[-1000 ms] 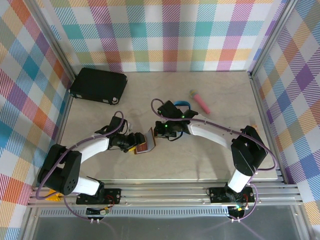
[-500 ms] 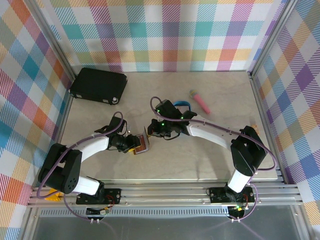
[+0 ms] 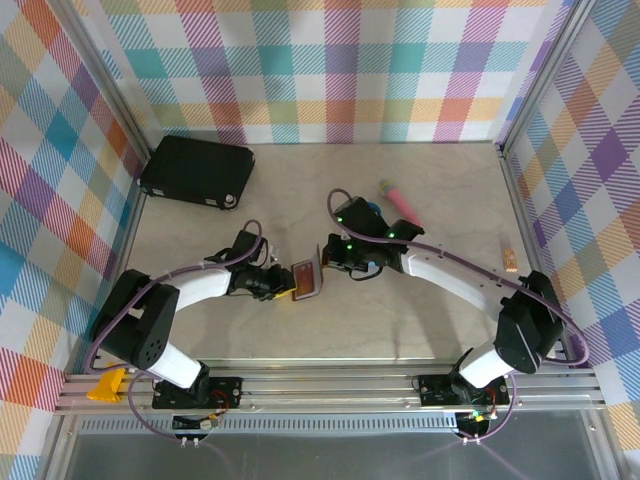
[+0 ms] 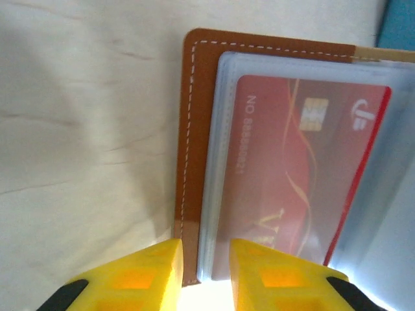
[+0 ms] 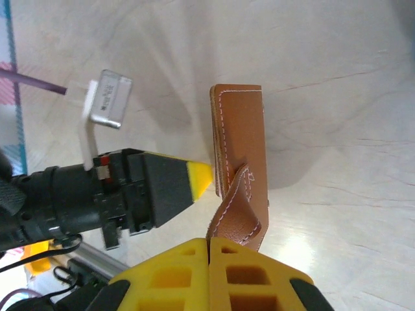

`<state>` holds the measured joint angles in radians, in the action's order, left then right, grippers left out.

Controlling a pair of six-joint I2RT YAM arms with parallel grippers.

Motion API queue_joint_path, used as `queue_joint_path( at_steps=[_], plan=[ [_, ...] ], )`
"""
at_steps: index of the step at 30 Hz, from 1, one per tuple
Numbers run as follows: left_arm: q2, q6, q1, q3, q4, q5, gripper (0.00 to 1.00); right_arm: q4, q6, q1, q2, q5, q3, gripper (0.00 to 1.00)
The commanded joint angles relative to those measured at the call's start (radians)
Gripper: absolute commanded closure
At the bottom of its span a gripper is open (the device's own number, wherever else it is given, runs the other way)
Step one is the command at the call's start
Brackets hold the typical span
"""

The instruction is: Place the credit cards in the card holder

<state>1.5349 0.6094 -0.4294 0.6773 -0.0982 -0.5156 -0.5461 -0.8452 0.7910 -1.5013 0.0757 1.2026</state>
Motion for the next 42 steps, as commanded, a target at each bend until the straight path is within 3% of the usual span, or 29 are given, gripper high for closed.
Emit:
queue_joint_path(
  at_steps=[1, 7, 24, 28, 34, 42],
  plan=[
    [0.030, 0.046, -0.021, 0.034, 0.084, -0.033, 0.76, -0.075, 0.037, -0.031, 0.038, -0.036, -0.023, 1.00],
    [0.041, 0.050, -0.023, 0.048, 0.093, -0.037, 0.81, -0.156, 0.092, -0.049, 0.035, -0.076, -0.010, 1.00],
    [0.177, 0.004, -0.033, 0.085, 0.104, -0.071, 0.97, -0.095, 0.108, -0.030, -0.112, 0.037, 0.085, 1.00],
    [0.203, 0.003, -0.034, 0.085, 0.120, -0.077, 1.00, 0.012, 0.077, -0.023, -0.136, 0.129, 0.076, 1.00],
    [0.212, -0.007, -0.034, 0.090, 0.117, -0.073, 1.00, 0.311, -0.073, -0.017, -0.171, 0.295, -0.031, 1.00],
    [0.161, -0.023, -0.023, 0.086, 0.066, -0.038, 1.00, 0.400, -0.152, -0.018, -0.252, 0.266, -0.083, 1.00]
  ],
)
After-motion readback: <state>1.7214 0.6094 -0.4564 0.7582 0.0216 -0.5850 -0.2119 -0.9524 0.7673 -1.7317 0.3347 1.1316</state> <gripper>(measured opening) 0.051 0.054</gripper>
